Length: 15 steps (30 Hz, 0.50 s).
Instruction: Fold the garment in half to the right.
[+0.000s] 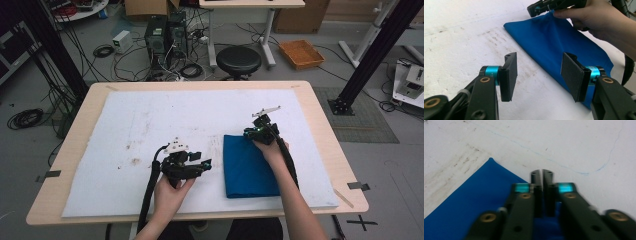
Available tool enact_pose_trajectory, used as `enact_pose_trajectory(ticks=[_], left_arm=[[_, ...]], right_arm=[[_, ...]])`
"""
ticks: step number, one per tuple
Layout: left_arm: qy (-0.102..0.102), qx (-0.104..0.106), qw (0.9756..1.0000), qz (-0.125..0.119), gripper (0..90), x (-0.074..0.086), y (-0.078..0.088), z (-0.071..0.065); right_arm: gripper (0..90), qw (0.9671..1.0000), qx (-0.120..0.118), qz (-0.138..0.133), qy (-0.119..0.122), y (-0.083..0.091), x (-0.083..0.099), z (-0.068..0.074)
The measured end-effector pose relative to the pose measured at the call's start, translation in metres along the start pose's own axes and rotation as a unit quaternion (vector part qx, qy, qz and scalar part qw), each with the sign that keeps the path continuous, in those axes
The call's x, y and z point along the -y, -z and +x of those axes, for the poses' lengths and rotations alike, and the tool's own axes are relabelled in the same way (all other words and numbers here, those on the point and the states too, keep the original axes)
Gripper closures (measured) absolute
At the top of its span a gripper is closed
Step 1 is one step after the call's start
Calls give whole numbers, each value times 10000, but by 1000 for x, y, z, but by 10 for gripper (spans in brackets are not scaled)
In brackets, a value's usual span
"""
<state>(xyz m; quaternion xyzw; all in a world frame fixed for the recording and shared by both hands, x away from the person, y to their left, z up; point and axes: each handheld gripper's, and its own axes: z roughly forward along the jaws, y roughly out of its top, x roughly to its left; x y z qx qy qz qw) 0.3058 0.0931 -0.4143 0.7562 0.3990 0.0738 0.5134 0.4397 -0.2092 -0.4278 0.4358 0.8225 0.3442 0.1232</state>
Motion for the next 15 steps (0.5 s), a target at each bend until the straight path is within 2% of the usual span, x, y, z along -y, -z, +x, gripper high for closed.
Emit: enact_pose_trajectory(ticks=[3, 5, 6, 9, 12, 15], left_arm=[[-6, -8, 10000, 21, 472, 0, -1, 0], [-15, -9, 10000, 32, 472, 0, -1, -1], [-19, -11, 10000, 28, 472, 0, -1, -1], [-20, -13, 10000, 42, 472, 0, -1, -2], [-9, -25, 10000, 38, 472, 0, -1, -1], [-18, -12, 10000, 43, 472, 0, -1, -1]], right_arm=[[748, 9998, -64, 163, -119, -1, 3, -5], [747, 9996, -83, 207, -146, -2, 4, -5], [764, 9997, -61, 232, -96, -3, 4, -5], [890, 9996, 0, 265, 96, -6, 3, -1], [899, 9994, 121, 241, 198, -7, 1, 1], [900, 9997, 123, 83, 215, -4, 0, 1]])
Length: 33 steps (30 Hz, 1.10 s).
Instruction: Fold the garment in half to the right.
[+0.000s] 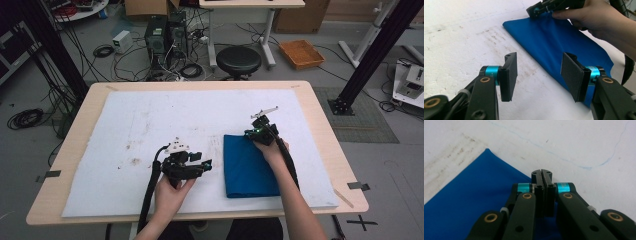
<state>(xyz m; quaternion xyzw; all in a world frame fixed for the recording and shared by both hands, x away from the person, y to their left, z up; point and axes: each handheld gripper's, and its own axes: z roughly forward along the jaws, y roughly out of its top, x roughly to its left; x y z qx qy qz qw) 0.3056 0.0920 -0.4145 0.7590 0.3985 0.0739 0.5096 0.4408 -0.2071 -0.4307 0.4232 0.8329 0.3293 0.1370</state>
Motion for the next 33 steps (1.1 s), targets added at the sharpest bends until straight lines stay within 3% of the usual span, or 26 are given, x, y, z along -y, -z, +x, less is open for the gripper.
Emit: enact_pose_trajectory(ticks=[5, 8, 10, 12, 15, 20, 25, 29, 33], left_arm=[[2, 7, 10000, 20, 473, 0, -1, -1], [-22, 14, 10000, 44, 472, 1, -2, -1], [-22, 0, 10000, 28, 472, 1, -2, -1], [-25, 6, 10000, 29, 472, 1, -2, -1], [-24, 22, 10000, -8, 472, 0, 1, 0], [-26, 7, 10000, -79, 472, -1, 5, 2], [1, -15, 9999, -158, 472, -2, 8, 4], [1, -14, 9999, -165, 472, -4, 8, 5], [-25, 7, 9999, -168, 471, -5, 7, 3]], right_arm=[[898, 9995, -77, -290, 58, 4, -2, 1], [885, 9995, -50, -289, 141, 1, -2, 2], [782, 9995, 43, -306, 39, 2, -2, 0], [752, 9993, 66, -371, -56, 8, -1, -2], [713, 9975, 66, -681, -189, 31, 6, -3], [615, 9937, 111, -998, -493, 80, 41, 4], [609, 9912, -86, -1056, -800, 117, 99, 22], [610, 9883, -241, -985, -1142, 128, 141, 33], [664, 9872, -357, -888, -1279, 128, 157, 38]])
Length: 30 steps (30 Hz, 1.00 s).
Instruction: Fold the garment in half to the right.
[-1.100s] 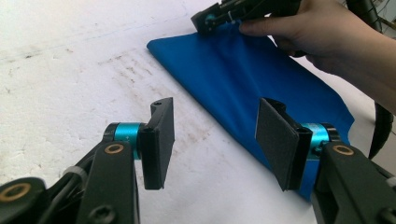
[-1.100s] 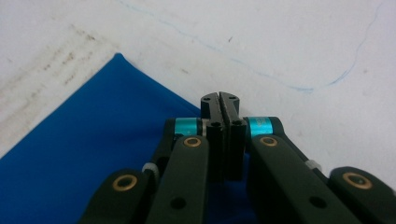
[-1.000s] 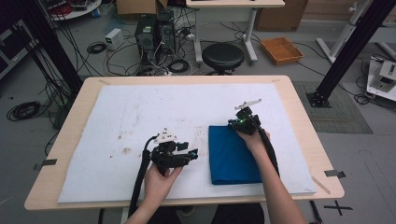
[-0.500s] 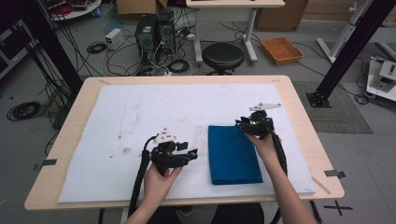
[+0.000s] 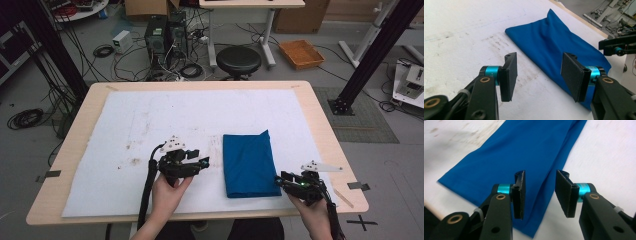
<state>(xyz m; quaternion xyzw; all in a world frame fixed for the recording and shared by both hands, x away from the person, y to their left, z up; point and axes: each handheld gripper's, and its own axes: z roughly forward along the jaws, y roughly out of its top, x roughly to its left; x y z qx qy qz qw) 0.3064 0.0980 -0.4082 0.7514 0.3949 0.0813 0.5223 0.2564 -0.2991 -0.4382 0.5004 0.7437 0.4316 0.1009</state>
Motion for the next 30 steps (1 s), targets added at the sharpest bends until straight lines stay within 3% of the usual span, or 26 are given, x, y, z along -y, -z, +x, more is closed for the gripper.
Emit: enact_pose_trajectory(ticks=[5, 16, 20, 22, 26, 27, 28, 30], left_arm=[[1, 16, 10000, 34, 471, 0, -1, -1], [66, -12, 10000, -10, 470, 2, 8, 5], [50, 16, 10000, -26, 461, 0, 11, 7], [9, 81, 10000, -28, 425, -3, 14, 10], [-112, 152, 9997, -131, 408, -8, 21, 16], [-184, 143, 9996, -162, 408, -12, 27, 22], [-229, 114, 9995, -196, 405, -14, 30, 25], [-364, 20, 9988, -327, 405, -16, 39, 31]], right_arm=[[873, 9994, -104, 211, 253, -4, 7, 4], [876, 9997, 73, 227, 59, 9, 17, -2], [750, 9998, 120, 156, 80, 12, 16, -4], [635, 9999, 122, 12, 44, 15, 13, -6], [559, 9995, 95, -286, 89, 20, 1, -11], [532, 9990, 143, -393, 141, 21, -4, -13], [491, 9972, 134, -685, 275, 24, -16, -18], [458, 9950, 172, -907, 370, 27, -28, -22]])
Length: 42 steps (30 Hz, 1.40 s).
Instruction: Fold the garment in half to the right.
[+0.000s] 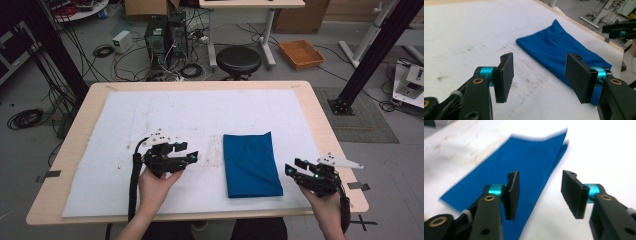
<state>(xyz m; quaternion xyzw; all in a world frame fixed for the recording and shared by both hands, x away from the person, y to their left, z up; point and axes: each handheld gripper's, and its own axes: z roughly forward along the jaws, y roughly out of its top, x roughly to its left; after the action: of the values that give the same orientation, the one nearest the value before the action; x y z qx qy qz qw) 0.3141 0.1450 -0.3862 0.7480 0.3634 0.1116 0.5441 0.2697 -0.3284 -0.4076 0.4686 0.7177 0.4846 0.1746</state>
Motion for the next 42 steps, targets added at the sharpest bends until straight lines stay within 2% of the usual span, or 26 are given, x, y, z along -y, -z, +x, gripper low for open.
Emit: enact_pose_trajectory(ticks=[4, 7, 11, 18, 28, 42], left_arm=[[-259, -304, 9989, -258, 401, -3, 17, 11], [-383, -420, 9978, -333, 384, -4, 26, 18], [-590, -517, 9962, -383, 384, -3, 33, 22], [-616, -446, 9963, -389, 368, -1, 31, 22], [-589, -499, 9963, -365, 366, 3, 31, 23], [-570, -571, 9961, -353, 366, 8, 38, 26]], right_arm=[[421, 9992, 118, -272, 266, -3, -26, -7], [410, 9975, 199, -435, 518, -5, -42, -11], [395, 9972, 133, -664, 324, -5, -45, -16], [392, 9983, 92, -483, 323, -4, -34, -21], [384, 9989, 95, -397, 242, -6, -33, -29], [375, 9992, 59, -285, 280, -16, -35, -29]])
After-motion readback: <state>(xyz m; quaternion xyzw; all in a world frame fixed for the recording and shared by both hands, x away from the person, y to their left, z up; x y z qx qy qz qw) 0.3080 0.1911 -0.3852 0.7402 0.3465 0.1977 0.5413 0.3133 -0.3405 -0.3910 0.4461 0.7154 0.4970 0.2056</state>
